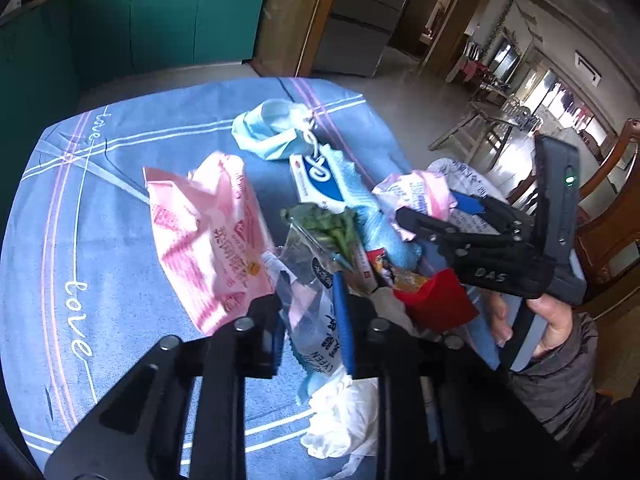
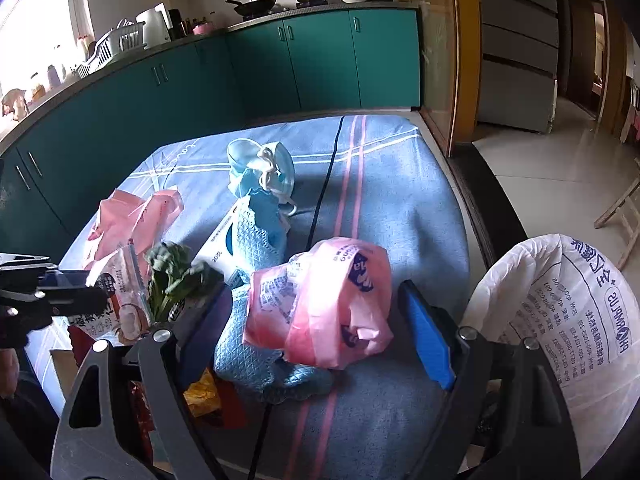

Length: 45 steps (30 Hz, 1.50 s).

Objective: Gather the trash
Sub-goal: 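Grasp the clear plastic packet with the left tool while the right tool grasps the pink plastic bag, then carry both items over the wastebasket and open both tools to drop them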

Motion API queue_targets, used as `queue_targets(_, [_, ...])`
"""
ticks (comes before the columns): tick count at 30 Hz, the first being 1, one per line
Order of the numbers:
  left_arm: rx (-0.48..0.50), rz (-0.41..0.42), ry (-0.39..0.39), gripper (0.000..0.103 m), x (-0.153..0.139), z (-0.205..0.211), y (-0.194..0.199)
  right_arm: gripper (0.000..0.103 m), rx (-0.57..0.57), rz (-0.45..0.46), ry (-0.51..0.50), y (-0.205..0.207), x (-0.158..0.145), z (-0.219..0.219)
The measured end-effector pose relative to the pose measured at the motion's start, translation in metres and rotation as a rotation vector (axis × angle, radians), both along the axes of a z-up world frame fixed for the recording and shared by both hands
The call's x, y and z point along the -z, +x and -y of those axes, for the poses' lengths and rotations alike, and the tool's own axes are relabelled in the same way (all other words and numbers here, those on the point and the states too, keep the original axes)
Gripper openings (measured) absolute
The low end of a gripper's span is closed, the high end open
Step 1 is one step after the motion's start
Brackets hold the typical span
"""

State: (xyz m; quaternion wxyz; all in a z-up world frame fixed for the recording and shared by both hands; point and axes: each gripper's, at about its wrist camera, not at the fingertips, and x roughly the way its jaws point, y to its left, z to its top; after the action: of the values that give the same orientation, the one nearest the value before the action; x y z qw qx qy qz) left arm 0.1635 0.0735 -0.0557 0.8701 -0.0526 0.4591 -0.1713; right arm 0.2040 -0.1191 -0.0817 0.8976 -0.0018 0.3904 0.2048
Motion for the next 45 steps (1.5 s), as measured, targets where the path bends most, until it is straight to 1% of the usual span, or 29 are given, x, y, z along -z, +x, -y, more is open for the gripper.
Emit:
queue_targets(2, [0.002, 0.026, -0.001, 0.018, -0.005, 0.001, -0.005, 0.076, 0.000, -0.010, -0.002, 0.001, 0.001, 0.000])
queue_targets(3, [0.002, 0.037, 0.000, 0.012, -0.007, 0.001, -0.006, 0.074, 0.004, -0.015, -0.004, 0.002, 0.002, 0.001])
queue_targets(5, [-0.004, 0.067, 0.001, 0.012, -0.012, 0.000, -0.010, 0.063, 0.008, -0.025, -0.001, 0.003, 0.004, 0.002])
queue_targets(6, [-0.009, 0.078, 0.001, 0.012, -0.014, -0.001, -0.011, 0.062, 0.011, -0.023, 0.004, 0.002, 0.004, 0.002])
queue_targets(8, [-0.022, 0.109, 0.003, 0.012, -0.019, -0.002, -0.015, 0.056, 0.008, -0.019, 0.004, 0.001, 0.002, 0.002])
queue_targets(10, [-0.037, 0.129, 0.000, 0.012, -0.023, -0.006, -0.017, 0.055, 0.006, -0.009, 0.006, 0.000, 0.001, 0.002])
queue_targets(17, [-0.115, 0.232, -0.019, 0.012, -0.038, -0.020, -0.027, 0.054, 0.016, 0.007, 0.016, -0.003, -0.004, 0.005])
queue_targets(20, [-0.145, 0.297, -0.018, 0.012, -0.048, -0.023, -0.035, 0.054, 0.016, 0.040, 0.028, -0.009, -0.012, 0.008])
queue_targets(22, [-0.165, 0.320, -0.020, 0.012, -0.053, -0.026, -0.039, 0.054, 0.009, 0.066, 0.034, -0.014, -0.017, 0.009])
queue_targets(29, [-0.204, 0.358, -0.018, 0.012, -0.060, -0.031, -0.045, 0.054, -0.035, 0.187, 0.073, -0.035, -0.038, 0.007])
queue_targets(31, [-0.206, 0.366, -0.015, 0.012, -0.061, -0.029, -0.044, 0.054, -0.044, 0.208, 0.077, -0.038, -0.041, 0.007])
queue_targets(34, [-0.207, 0.365, -0.020, 0.012, -0.060, -0.029, -0.043, 0.054, -0.038, 0.208, 0.076, -0.038, -0.041, 0.008])
queue_targets(36, [-0.209, 0.366, -0.020, 0.012, -0.061, -0.030, -0.044, 0.054, -0.025, 0.207, 0.077, -0.036, -0.041, 0.011])
queue_targets(40, [-0.215, 0.382, -0.049, 0.012, -0.065, -0.030, -0.046, 0.054, 0.005, 0.226, 0.104, -0.039, -0.048, 0.023])
queue_targets(42, [-0.217, 0.401, -0.065, 0.012, -0.069, -0.029, -0.050, 0.054, 0.032, 0.256, 0.111, -0.043, -0.054, 0.032])
queue_targets(45, [-0.217, 0.422, -0.076, 0.012, -0.075, -0.027, -0.052, 0.054, 0.099, 0.314, 0.085, -0.049, -0.064, 0.051])
